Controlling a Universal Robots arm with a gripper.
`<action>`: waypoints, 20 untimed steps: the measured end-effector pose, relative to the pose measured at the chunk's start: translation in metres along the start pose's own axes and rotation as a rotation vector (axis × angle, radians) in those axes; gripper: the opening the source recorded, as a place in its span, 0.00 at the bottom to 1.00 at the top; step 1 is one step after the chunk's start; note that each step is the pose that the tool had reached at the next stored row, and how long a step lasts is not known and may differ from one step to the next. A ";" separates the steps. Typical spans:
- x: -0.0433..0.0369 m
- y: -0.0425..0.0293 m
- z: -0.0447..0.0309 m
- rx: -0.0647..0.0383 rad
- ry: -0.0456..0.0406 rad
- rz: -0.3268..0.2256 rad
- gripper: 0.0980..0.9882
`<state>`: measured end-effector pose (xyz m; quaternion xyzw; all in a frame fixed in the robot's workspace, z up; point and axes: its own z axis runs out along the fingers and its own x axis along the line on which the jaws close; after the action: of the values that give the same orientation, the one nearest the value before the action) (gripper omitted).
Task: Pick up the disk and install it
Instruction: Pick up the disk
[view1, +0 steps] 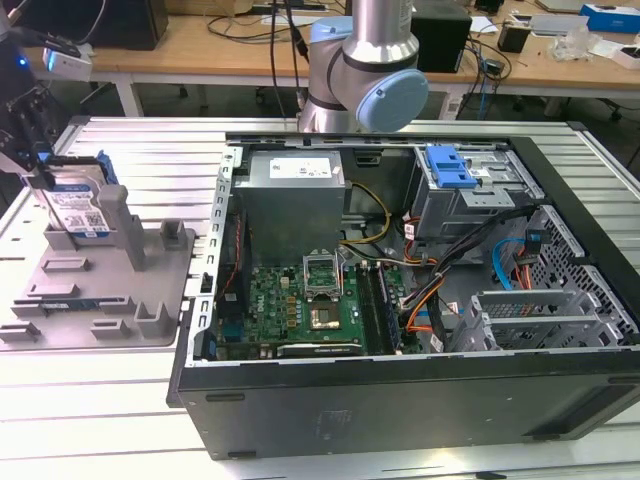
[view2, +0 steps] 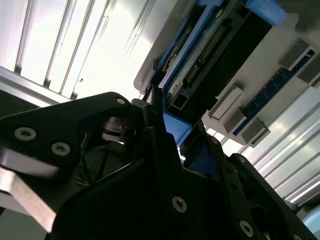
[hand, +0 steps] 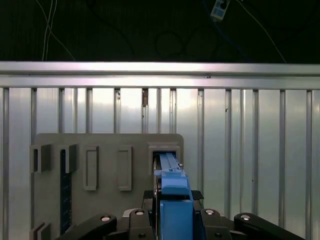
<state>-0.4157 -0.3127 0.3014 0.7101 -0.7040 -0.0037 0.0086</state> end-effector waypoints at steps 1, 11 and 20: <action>0.0000 0.0000 -0.0030 0.001 0.0000 0.000 0.30; 0.0002 0.0001 -0.0327 0.004 0.0000 -0.001 0.30; 0.0005 -0.0029 -0.0728 0.007 0.0001 -0.001 0.30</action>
<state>-0.4115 -0.3126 0.3742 0.7105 -0.7037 -0.0011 0.0060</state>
